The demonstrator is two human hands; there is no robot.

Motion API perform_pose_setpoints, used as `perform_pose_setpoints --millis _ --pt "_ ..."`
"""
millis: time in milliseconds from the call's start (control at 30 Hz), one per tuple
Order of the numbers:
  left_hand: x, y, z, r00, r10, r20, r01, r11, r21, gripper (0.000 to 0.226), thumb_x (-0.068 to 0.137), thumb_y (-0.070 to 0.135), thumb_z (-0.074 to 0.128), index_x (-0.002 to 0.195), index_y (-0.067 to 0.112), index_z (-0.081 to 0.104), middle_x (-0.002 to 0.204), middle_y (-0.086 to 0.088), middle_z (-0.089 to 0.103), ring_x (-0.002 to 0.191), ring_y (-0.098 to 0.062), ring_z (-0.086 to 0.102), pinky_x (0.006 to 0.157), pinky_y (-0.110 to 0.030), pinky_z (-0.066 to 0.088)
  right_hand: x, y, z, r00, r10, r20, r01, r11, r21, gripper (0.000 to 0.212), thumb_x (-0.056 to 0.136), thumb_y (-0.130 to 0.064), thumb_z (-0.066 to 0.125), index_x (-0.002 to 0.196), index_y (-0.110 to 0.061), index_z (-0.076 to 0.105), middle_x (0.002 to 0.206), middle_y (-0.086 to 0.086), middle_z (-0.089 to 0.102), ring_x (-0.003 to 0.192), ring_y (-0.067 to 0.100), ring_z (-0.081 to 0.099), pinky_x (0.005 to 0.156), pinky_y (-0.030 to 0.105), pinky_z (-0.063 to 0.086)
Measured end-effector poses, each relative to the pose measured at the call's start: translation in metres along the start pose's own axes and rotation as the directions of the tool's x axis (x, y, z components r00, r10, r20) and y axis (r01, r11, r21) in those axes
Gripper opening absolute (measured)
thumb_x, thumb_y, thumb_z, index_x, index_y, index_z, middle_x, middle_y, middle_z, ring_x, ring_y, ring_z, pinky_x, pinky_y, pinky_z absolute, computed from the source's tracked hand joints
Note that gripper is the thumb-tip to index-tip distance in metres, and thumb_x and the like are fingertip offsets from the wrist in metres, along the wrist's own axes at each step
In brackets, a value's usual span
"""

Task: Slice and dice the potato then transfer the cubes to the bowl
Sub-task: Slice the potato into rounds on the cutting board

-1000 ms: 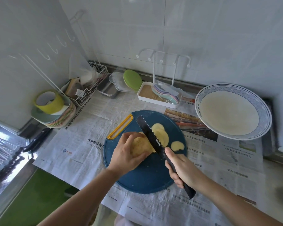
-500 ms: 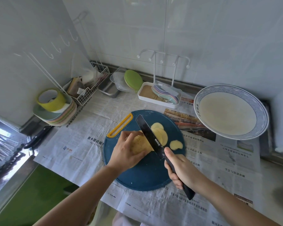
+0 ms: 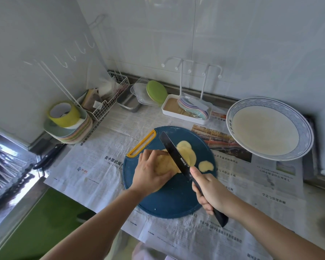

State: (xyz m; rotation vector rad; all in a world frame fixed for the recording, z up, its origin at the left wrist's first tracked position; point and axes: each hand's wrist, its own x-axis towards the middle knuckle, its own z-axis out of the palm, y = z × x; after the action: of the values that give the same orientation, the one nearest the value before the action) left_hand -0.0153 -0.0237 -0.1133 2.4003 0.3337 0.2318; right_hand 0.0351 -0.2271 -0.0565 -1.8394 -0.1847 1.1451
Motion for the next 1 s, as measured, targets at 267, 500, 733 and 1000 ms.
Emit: perform_pose_setpoints --millis 267,500,733,1000 --pt "0.003 -0.001 -0.001 1.000 -0.023 0.021 0.022 1.000 0.018 0.067 0.062 0.069 0.058 0.119 0.035 0.052 0.111 0.013 0.038 0.110 -0.011 0.037 0.088 -0.028 0.036 0.008 -0.007 0.006 0.999 0.043 0.001 -0.043 0.999 -0.029 0.059 0.091 -0.068 0.024 0.068 -0.015 0.033 0.046 0.001 0.026 0.038 0.016 0.025 0.040 0.024 0.031" --pt "0.005 -0.005 0.000 0.999 -0.032 0.020 0.033 0.999 -0.008 0.067 0.061 0.069 0.061 0.118 0.035 0.052 0.113 0.012 0.041 0.111 -0.013 0.040 0.087 -0.029 0.038 0.021 -0.009 0.013 0.999 0.043 -0.008 -0.043 0.999 -0.032 0.058 0.092 -0.067 0.023 0.068 -0.014 0.032 0.047 0.001 0.023 0.038 0.015 0.023 0.038 0.023 0.029" --pt "0.008 -0.006 -0.001 0.998 -0.047 0.032 0.048 0.998 -0.030 0.067 0.060 0.068 0.062 0.118 0.037 0.052 0.113 0.012 0.042 0.111 -0.010 0.041 0.089 -0.027 0.037 0.032 -0.004 0.019 0.998 0.062 -0.003 -0.061 0.998 0.030 0.058 0.093 -0.066 0.026 0.071 -0.013 0.032 0.049 0.002 0.022 0.039 0.015 0.022 0.040 0.023 0.026" --pt "0.011 -0.009 -0.003 0.997 -0.046 0.069 0.048 0.999 -0.026 0.065 0.060 0.065 0.062 0.119 0.040 0.050 0.114 0.013 0.041 0.111 -0.010 0.040 0.089 -0.028 0.037 0.041 0.005 0.027 0.999 0.045 -0.008 -0.044 0.994 0.102 0.058 0.091 -0.067 0.027 0.072 -0.012 0.035 0.051 0.004 0.022 0.040 0.016 0.021 0.041 0.025 0.024"
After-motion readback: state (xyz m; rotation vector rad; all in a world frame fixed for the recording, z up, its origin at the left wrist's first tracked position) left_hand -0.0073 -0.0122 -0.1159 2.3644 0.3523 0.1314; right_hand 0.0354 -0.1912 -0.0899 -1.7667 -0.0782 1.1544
